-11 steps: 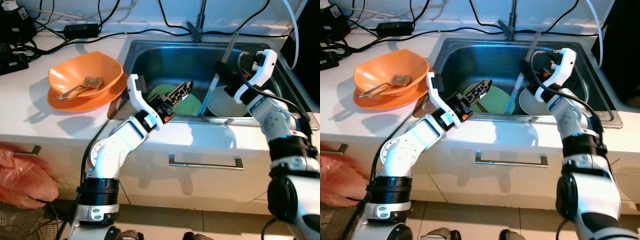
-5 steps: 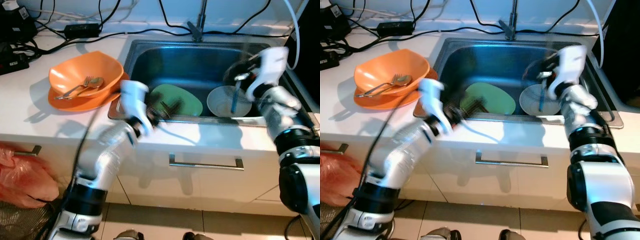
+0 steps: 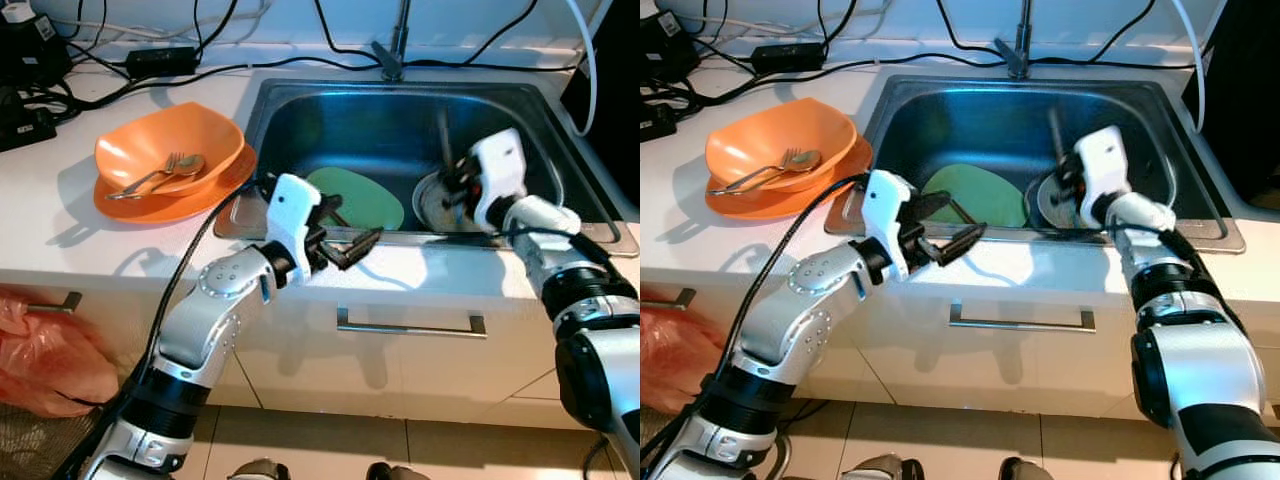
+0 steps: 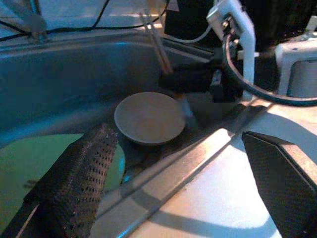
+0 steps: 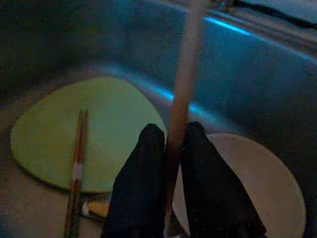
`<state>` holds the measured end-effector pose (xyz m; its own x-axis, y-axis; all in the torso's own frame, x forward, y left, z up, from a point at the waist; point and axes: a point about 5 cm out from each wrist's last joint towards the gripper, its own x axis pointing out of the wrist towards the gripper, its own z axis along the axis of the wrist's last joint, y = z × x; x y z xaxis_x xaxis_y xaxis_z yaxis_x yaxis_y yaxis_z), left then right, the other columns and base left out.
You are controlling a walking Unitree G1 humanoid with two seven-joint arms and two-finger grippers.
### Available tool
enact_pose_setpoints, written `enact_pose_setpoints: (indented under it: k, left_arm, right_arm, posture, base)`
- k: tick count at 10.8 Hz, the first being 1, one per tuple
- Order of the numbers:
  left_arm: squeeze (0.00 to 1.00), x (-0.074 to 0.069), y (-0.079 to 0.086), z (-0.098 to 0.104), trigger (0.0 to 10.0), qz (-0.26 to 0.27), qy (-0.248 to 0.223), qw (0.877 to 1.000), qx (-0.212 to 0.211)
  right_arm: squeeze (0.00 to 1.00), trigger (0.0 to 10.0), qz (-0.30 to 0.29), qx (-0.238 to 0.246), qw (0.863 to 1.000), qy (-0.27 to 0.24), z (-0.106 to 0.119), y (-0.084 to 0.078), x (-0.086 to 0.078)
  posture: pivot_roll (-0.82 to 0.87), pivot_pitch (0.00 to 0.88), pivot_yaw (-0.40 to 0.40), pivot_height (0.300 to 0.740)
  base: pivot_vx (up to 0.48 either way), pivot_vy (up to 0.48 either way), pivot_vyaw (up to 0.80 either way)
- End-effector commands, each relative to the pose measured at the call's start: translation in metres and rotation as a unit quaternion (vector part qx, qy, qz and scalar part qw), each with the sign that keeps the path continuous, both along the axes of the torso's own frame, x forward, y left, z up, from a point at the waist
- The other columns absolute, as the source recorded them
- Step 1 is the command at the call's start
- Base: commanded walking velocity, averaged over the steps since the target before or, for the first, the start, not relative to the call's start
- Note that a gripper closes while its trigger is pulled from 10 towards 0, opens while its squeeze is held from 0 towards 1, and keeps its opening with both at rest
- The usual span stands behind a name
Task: Kitchen organization
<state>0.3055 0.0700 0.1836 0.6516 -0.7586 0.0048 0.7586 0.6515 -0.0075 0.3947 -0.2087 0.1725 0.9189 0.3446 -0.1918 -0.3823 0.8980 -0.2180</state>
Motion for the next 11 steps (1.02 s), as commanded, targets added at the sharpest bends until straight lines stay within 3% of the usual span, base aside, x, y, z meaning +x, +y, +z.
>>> enact_pose_setpoints:
  k: [1,6,7,8,11]
  left_arm:
    - [1.0,-0.004,-0.002,0.002,10.0,-0.012,-0.011,1.0,0.007]
    - [1.0,0.001,-0.002,0.004,10.0,0.001,-0.024,1.0,0.008]
    - [1.0,0.01,0.005,0.006,10.0,0.051,-0.043,0.997,0.031]
    - [1.0,0.02,0.018,0.011,10.0,0.11,-0.056,0.992,0.026]
    - [1.0,0.028,0.036,0.023,10.0,0.196,-0.122,0.973,0.02]
  right_arm:
    - [1.0,10.0,0.015,-0.012,1.0,-0.004,0.004,0.003,0.001]
    - [1.0,10.0,0.024,-0.007,1.0,-0.013,0.01,0.003,0.003]
    - [1.0,10.0,0.005,0.029,0.999,-0.031,0.021,0.002,0.006]
    - [1.0,10.0,-0.01,0.078,0.995,-0.057,0.034,0.001,0.009]
    - [1.0,10.0,-0.055,0.2,0.973,-0.099,0.052,-0.008,0.011]
  posture:
    - [0.07,0.104,0.033,0.74]
    - [0.06,0.095,0.031,0.74]
    - [0.07,0.095,0.029,0.74]
    - [0.06,0.097,0.027,0.74]
    - [0.06,0.1,0.027,0.74]
  base:
    - [0.0,0.0,0.0]
    - [0.0,0.0,0.0]
    - [0.0,0.0,0.0]
    - [0.0,0.0,0.0]
    - [0.0,0.0,0.0]
